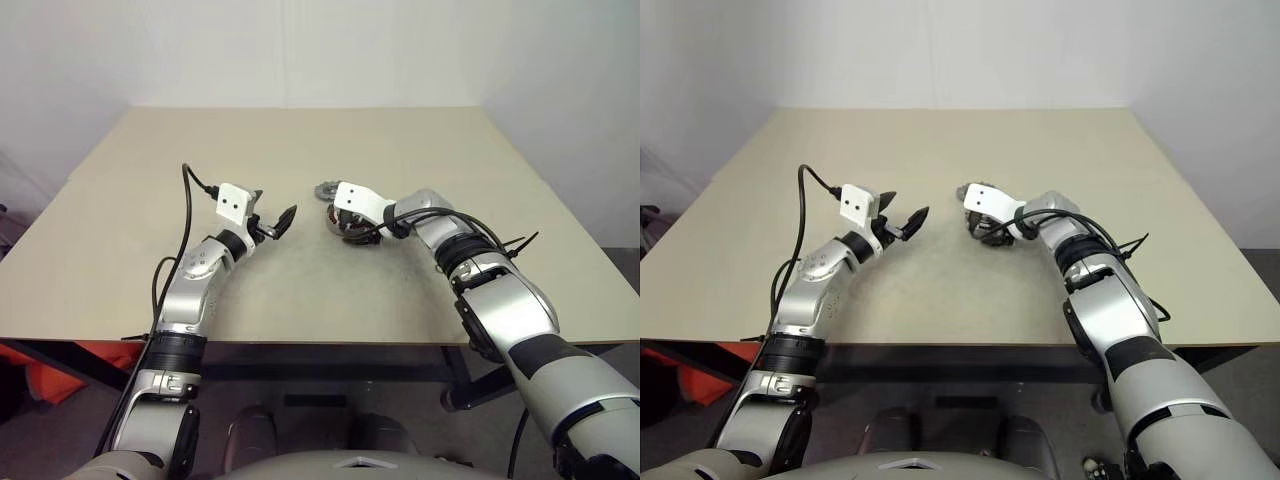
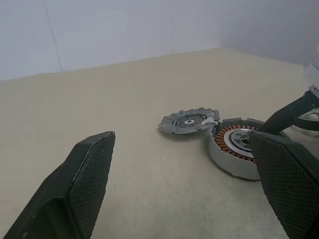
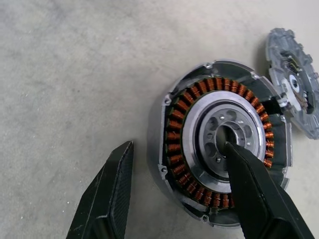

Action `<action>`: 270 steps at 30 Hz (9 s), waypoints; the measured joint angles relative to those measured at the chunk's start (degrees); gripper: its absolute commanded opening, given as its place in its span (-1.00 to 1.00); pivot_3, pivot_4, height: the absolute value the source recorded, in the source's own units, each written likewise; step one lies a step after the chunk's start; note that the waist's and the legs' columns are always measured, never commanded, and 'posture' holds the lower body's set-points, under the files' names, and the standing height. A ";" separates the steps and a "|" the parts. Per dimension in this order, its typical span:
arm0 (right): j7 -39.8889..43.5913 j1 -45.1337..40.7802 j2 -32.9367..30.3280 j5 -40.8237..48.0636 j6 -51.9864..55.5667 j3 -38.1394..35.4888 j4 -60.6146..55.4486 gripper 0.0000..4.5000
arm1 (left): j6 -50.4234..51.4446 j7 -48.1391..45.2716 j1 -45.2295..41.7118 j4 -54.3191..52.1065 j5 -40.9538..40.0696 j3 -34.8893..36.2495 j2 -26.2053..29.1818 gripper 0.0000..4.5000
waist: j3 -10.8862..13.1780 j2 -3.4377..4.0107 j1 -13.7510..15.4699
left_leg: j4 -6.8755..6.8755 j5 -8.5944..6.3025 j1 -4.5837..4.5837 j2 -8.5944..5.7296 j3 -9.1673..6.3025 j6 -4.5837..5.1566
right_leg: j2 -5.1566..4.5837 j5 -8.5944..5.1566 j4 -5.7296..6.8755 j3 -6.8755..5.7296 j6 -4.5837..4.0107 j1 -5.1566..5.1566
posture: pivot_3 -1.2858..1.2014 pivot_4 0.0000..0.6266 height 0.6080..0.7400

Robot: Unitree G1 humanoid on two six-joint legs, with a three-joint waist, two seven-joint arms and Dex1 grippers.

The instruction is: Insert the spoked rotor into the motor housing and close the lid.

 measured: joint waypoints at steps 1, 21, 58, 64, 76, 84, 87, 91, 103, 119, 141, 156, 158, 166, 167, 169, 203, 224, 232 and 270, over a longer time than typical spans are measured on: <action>0.49 -0.41 0.25 -0.32 0.02 0.11 0.37 0.42 | 0.00 0.06 0.03 -0.10 -0.04 0.00 0.00 1.00 | 0.00 0.00 -0.01 | 0.00 0.00 0.00 0.00 0.00 0.00 | 0.00 0.00 0.00 0.00 0.00 0.00 | 0.03 -1.00 1.00; 2.81 -7.09 3.06 -4.54 1.91 1.74 7.11 -0.23 | -0.01 1.46 1.50 -1.65 -0.06 -1.85 -2.11 1.00 | 0.07 0.12 -0.07 | 0.02 -0.02 0.04 0.01 0.00 0.01 | 0.00 -0.01 0.08 0.02 -0.03 -0.01 | 0.03 -1.00 1.00; 29.78 22.58 -18.51 10.55 29.46 -2.23 -56.44 -0.23 | -0.35 0.50 1.88 -1.14 -0.04 -2.94 -2.49 1.00 | 0.38 0.42 0.33 | 0.44 0.18 -0.54 0.00 0.00 0.00 | 0.00 -0.05 0.74 0.11 -0.05 -0.81 | 0.03 -1.00 1.00; 24.52 22.24 -15.12 10.54 30.08 -1.55 -54.57 -0.23 | -0.35 0.52 1.88 -1.14 0.01 -2.89 -2.37 1.00 | 0.38 0.41 0.33 | 0.43 0.18 -0.57 0.00 -0.02 0.01 | 0.00 -0.04 0.74 0.11 -0.07 -0.79 | 0.03 -1.00 1.00; 20.37 20.61 -14.60 10.93 27.24 -0.22 -49.64 0.76 | -0.33 0.74 1.90 -1.19 0.01 -2.77 -1.65 1.00 | 0.37 0.41 0.46 | 0.45 0.18 -0.44 -0.02 -0.05 0.00 | -0.02 -0.04 0.73 0.10 -0.06 -0.60 | 0.03 -1.00 1.00; 20.35 23.52 -15.82 20.79 34.52 -7.62 -59.57 0.76 | -0.31 0.64 1.97 -1.23 -0.01 -2.78 -1.43 1.00 | 0.36 0.39 0.55 | 0.44 0.18 -0.41 -0.02 -0.07 0.01 | -0.02 -0.04 0.72 0.10 -0.06 -0.53 | 0.03 -1.00 1.00; 12.21 27.42 -12.12 23.63 35.82 -14.35 -60.13 0.76 | -0.28 0.50 2.17 -1.26 -0.02 -2.87 -1.42 1.00 | 0.35 0.37 0.58 | 0.44 0.18 -0.25 -0.03 -0.06 0.00 | -0.02 -0.05 0.69 0.10 -0.04 -0.37 | 0.03 -1.00 1.00; 3.12 35.55 -10.67 24.90 40.35 -19.69 -62.60 0.76 | 0.06 -0.30 2.41 -1.50 -0.21 -3.32 -1.44 1.00 | 0.35 0.37 0.98 | 0.33 0.17 0.04 -0.06 -0.09 -0.01 | -0.03 -0.16 0.49 0.08 0.15 0.02 | 0.03 -1.00 1.00; -11.03 49.82 -9.62 28.01 41.84 -28.22 -73.39 0.76 | 1.07 -6.57 -0.71 2.14 -1.00 -4.99 -0.70 1.00 | 0.31 0.43 0.61 | 0.12 0.23 0.24 -0.08 -0.07 -0.10 | -0.01 -0.29 0.25 0.09 0.52 0.12 | 0.03 -1.00 1.00; -18.48 55.11 -14.55 27.80 42.56 -29.86 -72.77 0.76 | -0.69 -7.70 -2.26 5.19 -0.11 -6.57 -1.77 1.00 | 0.29 0.47 0.67 | -0.01 0.17 0.17 -0.11 -0.06 0.00 | -0.02 -0.20 -0.12 0.08 0.64 0.22 | 0.03 -1.00 1.00; -18.46 54.93 -15.56 30.74 42.78 -29.96 -69.07 0.76 | -0.86 -7.46 -2.24 5.21 0.61 -6.69 -1.61 1.00 | 0.23 0.53 0.53 | 0.02 0.18 0.32 -0.11 -0.06 -0.01 | -0.03 -0.18 -0.16 0.08 0.69 0.42 | 0.03 -1.00 1.00; -19.28 52.07 -14.14 30.96 43.27 -29.92 -66.50 -0.58 | -0.86 -6.98 -2.10 5.21 0.72 -6.67 -1.65 1.00 | 0.23 0.53 0.34 | 0.00 0.17 0.31 -0.10 -0.06 0.00 | -0.02 -0.18 -0.16 0.08 0.69 0.39 | 0.03 -1.00 1.00; -19.29 52.08 -14.15 30.95 43.30 -29.92 -66.51 -0.76 | -0.87 -6.95 -2.06 5.20 0.73 -6.67 -1.64 1.00 | 0.23 0.53 0.34 | -0.01 0.16 0.31 -0.10 -0.06 0.00 | -0.02 -0.18 -0.16 0.08 0.69 0.39 | 0.03 -1.00 1.00; -19.04 52.75 -13.96 31.12 43.91 -29.71 -68.01 -0.75 | -0.87 -6.95 -2.03 5.20 0.77 -6.67 -1.62 1.00 | 0.23 0.54 0.39 | -0.01 0.17 0.31 -0.10 -0.06 0.00 | -0.02 -0.18 -0.16 0.07 0.69 0.39 | 0.03 -1.00 1.00; -18.73 52.87 -13.66 31.35 44.06 -29.45 -68.60 -0.75 | -0.88 -6.95 -2.03 5.20 0.77 -6.67 -1.61 1.00 | 0.23 0.54 0.36 | -0.01 0.17 0.30 -0.10 -0.06 0.00 | -0.02 -0.18 -0.16 0.08 0.69 0.37 | 0.03 -1.00 1.00; -18.29 52.81 -11.74 33.08 44.47 -29.19 -71.06 -0.75 | -0.90 -6.95 -2.03 5.20 0.77 -6.67 -1.59 1.00 | 0.22 0.55 0.26 | -0.01 0.17 0.24 -0.09 -0.06 0.00 | -0.02 -0.17 -0.15 0.08 0.69 0.29 | 0.03 -1.00 1.00; -16.31 38.99 -3.78 33.18 40.79 -14.11 -65.00 -0.75 | -0.55 -4.20 0.42 1.57 0.76 -5.92 -0.09 1.00 | 0.21 0.59 0.32 | -0.03 0.18 0.19 -0.10 -0.07 -0.03 | -0.02 -0.16 -0.13 0.08 0.66 0.27 | 0.03 -1.00 1.00; -16.27 38.84 -3.30 31.64 40.13 -14.03 -63.01 -0.75 | -0.23 -3.96 0.41 1.39 0.75 -5.93 -0.09 1.00 | 0.20 0.59 0.31 | -0.02 0.18 0.19 -0.11 -0.06 -0.03 | -0.02 -0.15 -0.13 0.09 0.66 0.27 | 0.03 -1.00 1.00; -15.34 38.86 -3.29 31.60 39.49 -14.01 -62.89 -0.18 | -0.23 -3.94 0.41 1.39 0.76 -5.93 -0.08 1.00 | 0.21 0.59 0.31 | -0.02 0.18 0.19 -0.11 -0.07 -0.03 | -0.02 -0.16 -0.13 0.09 0.66 0.27 | 0.03 -1.00 1.00; -15.53 38.66 -1.62 29.42 33.74 -13.50 -59.05 -0.99 | -0.25 -3.55 0.38 1.47 0.78 -5.90 0.05 1.00 | 0.19 0.58 0.27 | -0.02 0.18 0.26 -0.10 -0.06 -0.04 | -0.02 -0.16 -0.13 0.09 0.67 0.32 | 0.03 -1.00 1.00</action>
